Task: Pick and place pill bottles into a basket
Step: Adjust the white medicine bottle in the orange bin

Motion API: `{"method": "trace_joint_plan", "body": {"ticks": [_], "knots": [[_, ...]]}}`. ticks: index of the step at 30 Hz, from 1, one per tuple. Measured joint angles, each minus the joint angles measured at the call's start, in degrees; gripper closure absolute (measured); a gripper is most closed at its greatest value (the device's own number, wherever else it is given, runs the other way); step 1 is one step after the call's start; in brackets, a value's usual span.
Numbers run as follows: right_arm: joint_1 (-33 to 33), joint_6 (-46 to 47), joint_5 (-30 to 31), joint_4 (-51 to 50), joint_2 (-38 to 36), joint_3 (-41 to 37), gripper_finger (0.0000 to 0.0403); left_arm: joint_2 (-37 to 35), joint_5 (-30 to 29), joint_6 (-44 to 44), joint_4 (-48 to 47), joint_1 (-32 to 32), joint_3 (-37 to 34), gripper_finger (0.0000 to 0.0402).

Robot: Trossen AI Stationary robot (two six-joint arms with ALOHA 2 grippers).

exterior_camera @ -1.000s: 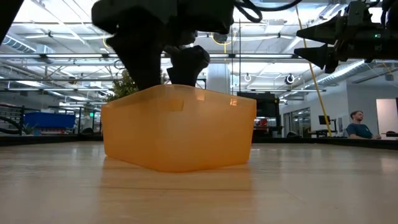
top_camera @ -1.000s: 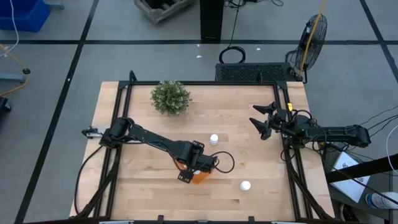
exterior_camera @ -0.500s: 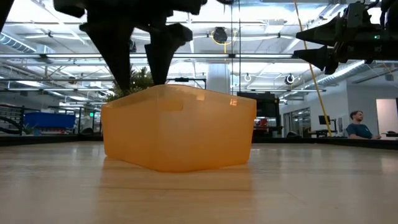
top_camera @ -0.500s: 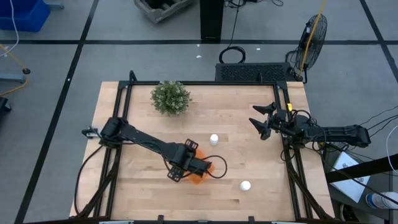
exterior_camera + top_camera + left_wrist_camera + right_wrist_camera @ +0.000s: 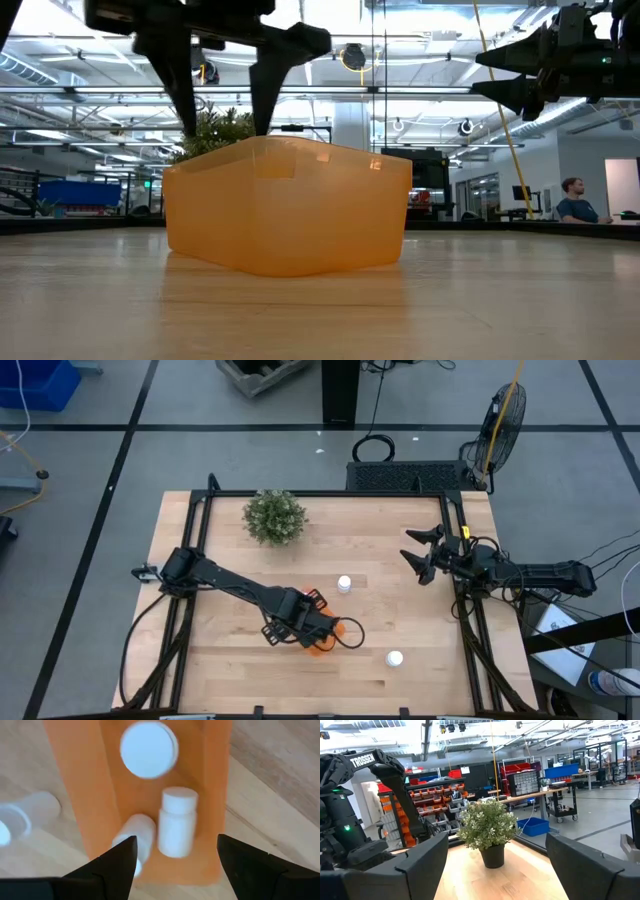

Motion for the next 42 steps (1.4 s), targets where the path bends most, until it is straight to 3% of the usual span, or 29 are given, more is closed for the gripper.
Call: {"method": "trace_joint_plan", "body": {"ticks": [13,25,42], "knots": [[0.0,0.6,0.0,-1.1,0.0,0.0,0.0078,0.0,5.8,4.8,3.1,2.4,-0.8,0.0128],[0.0,0.6,0.0,-1.1,0.0,0.0,0.0078,0.0,5.9,6.6,7.9,3.2,-8.2,0.0128],[0.0,0.6,0.1,-1.0,0.0,0.0,0.0078,0.0,11.4,8.1,11.9,4.5,-11.8,0.0128]]}}
